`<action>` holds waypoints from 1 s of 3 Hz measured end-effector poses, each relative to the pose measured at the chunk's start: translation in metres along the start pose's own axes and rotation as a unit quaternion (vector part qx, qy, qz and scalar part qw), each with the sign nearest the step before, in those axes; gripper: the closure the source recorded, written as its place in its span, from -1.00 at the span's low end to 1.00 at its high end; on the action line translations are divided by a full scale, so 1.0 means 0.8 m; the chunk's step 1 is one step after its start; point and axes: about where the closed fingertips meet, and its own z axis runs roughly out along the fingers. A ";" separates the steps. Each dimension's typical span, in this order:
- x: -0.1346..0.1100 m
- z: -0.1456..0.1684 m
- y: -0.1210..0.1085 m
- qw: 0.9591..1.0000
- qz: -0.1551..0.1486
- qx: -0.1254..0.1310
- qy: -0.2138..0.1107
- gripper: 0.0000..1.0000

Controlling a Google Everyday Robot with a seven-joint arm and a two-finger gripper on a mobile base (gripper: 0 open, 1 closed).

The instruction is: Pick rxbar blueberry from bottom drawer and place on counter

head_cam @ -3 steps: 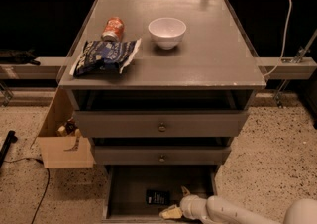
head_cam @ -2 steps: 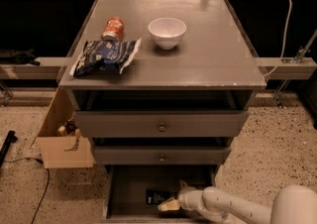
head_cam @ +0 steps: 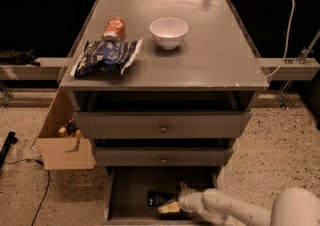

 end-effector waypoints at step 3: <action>0.012 0.066 0.003 0.998 -0.058 0.023 0.001 -1.00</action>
Offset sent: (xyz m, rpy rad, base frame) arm 0.0219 0.0424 -0.0587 -0.1206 -0.1479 0.0519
